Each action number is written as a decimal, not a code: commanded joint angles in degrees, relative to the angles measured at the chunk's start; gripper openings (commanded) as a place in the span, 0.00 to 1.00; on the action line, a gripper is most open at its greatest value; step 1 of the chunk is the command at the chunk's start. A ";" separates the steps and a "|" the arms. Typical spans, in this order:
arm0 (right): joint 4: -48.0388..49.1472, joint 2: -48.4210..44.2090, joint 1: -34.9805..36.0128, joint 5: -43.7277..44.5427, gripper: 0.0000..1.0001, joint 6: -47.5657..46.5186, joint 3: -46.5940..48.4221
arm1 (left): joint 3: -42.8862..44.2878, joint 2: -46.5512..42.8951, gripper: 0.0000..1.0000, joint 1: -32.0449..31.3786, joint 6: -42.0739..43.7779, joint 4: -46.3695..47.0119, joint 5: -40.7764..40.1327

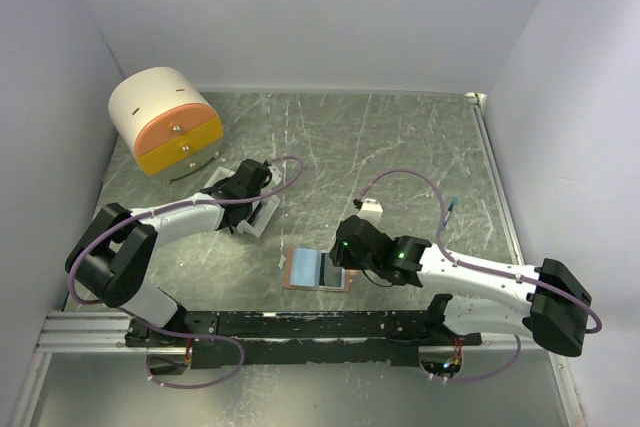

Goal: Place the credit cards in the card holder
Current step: Pick up the credit card from the storage box.

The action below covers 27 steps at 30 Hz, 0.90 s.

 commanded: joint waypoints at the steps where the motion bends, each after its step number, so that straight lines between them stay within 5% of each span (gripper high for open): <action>1: 0.30 -0.56 0.16 1.01 0.32 -0.79 -0.20 | 0.55 -0.23 0.41 -0.24 0.01 -0.10 -0.18; 27: 0.70 -0.45 0.20 0.35 0.32 -1.05 -0.36 | 0.73 2.92 0.45 0.11 1.20 1.30 -5.61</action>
